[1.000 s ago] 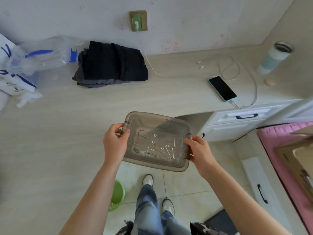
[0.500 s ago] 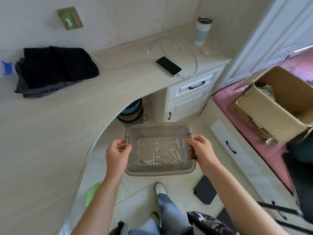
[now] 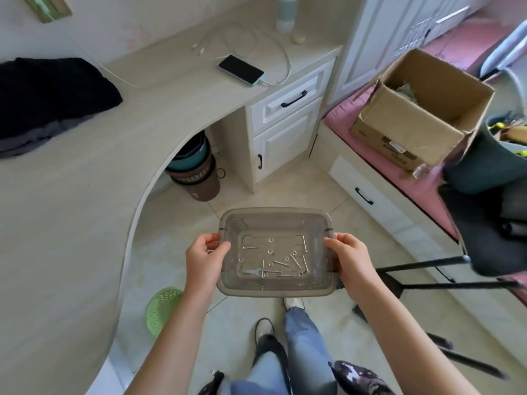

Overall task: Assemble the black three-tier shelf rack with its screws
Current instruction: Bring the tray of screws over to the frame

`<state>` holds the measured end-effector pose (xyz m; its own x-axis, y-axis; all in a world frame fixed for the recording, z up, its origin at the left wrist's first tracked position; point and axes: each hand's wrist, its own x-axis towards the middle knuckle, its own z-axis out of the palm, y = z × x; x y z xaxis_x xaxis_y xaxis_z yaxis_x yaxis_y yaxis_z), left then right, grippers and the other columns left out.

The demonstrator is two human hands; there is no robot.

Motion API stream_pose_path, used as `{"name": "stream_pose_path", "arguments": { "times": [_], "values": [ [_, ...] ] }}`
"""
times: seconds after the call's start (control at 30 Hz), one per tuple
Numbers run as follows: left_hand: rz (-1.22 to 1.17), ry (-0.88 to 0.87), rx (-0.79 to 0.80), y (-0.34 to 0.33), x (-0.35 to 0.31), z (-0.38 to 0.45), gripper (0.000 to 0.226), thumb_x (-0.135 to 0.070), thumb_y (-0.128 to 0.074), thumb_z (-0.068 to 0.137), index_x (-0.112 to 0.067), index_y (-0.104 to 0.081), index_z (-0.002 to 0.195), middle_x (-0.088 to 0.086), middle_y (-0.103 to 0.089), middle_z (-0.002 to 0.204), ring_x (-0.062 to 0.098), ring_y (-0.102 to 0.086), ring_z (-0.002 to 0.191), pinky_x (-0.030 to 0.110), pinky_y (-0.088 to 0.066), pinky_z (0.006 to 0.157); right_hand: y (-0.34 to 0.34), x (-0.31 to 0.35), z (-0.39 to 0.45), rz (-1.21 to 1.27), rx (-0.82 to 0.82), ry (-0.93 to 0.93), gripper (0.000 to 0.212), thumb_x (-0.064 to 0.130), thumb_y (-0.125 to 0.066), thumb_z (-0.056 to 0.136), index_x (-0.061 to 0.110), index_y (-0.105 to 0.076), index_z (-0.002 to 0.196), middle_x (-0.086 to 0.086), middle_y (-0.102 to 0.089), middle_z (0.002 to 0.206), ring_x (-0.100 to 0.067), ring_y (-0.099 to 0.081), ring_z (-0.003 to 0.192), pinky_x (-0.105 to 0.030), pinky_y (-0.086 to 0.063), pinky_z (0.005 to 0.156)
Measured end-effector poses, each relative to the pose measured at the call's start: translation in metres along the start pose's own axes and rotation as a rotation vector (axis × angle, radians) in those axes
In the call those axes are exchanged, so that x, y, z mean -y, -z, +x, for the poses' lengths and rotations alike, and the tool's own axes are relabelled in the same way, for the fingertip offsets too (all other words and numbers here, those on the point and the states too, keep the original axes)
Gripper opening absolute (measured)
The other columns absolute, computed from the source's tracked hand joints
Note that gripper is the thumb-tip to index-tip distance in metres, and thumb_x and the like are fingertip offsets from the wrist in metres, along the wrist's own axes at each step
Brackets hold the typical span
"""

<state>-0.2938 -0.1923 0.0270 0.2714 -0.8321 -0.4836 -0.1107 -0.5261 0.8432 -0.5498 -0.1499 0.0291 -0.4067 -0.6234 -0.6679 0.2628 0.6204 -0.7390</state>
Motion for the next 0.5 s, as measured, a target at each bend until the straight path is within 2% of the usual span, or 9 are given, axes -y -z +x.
{"name": "stream_pose_path", "arguments": {
  "times": [0.07,0.17,0.23,0.43,0.5],
  "values": [
    [0.011,-0.006,0.023,-0.011,0.002,-0.010,0.016,-0.003,-0.071,0.088,-0.018,-0.065,0.093,0.009,-0.071,0.096,0.022,-0.065,0.086,0.035,-0.054,0.078,0.016,-0.004,-0.004,0.013,-0.010,0.004,0.006,0.007,-0.063,0.091,0.005,-0.062,0.097,-0.010,-0.056,0.074,-0.026,-0.049,0.074,-0.038,-0.046,0.065],
    [0.004,-0.014,0.040,-0.033,0.003,-0.023,0.020,-0.002,-0.070,0.089,-0.021,-0.063,0.089,0.006,-0.069,0.091,0.018,-0.062,0.080,0.027,-0.051,0.070,0.044,-0.006,-0.005,0.037,-0.033,0.010,0.005,0.006,-0.063,0.091,0.006,-0.063,0.096,-0.007,-0.058,0.074,-0.022,-0.051,0.067,-0.030,-0.042,0.058],
    [0.014,-0.021,0.061,-0.055,0.004,-0.033,0.020,-0.002,-0.070,0.089,-0.021,-0.063,0.090,0.007,-0.068,0.092,0.018,-0.061,0.079,0.027,-0.051,0.068,0.069,-0.006,-0.003,0.044,-0.042,0.013,0.002,0.008,-0.064,0.091,0.010,-0.064,0.093,-0.003,-0.059,0.069,-0.016,-0.050,0.059,-0.026,-0.041,0.053],
    [0.050,-0.060,0.083,-0.136,0.008,-0.066,0.023,-0.003,-0.071,0.089,-0.024,-0.062,0.088,0.004,-0.068,0.090,0.014,-0.061,0.076,0.021,-0.050,0.064,0.154,0.000,0.012,0.045,-0.052,0.002,0.004,0.010,-0.064,0.091,0.012,-0.063,0.094,0.000,-0.061,0.067,-0.012,-0.050,0.051,-0.028,-0.041,0.051],
    [0.052,-0.057,0.088,-0.163,0.011,-0.078,0.024,-0.004,-0.071,0.090,-0.025,-0.062,0.087,0.002,-0.067,0.088,0.011,-0.060,0.073,0.014,-0.050,0.057,0.183,0.002,0.019,0.020,-0.079,0.015,0.006,0.009,-0.064,0.091,0.012,-0.062,0.096,0.000,-0.062,0.068,-0.008,-0.052,0.049,-0.029,-0.043,0.053]
  ]
}}
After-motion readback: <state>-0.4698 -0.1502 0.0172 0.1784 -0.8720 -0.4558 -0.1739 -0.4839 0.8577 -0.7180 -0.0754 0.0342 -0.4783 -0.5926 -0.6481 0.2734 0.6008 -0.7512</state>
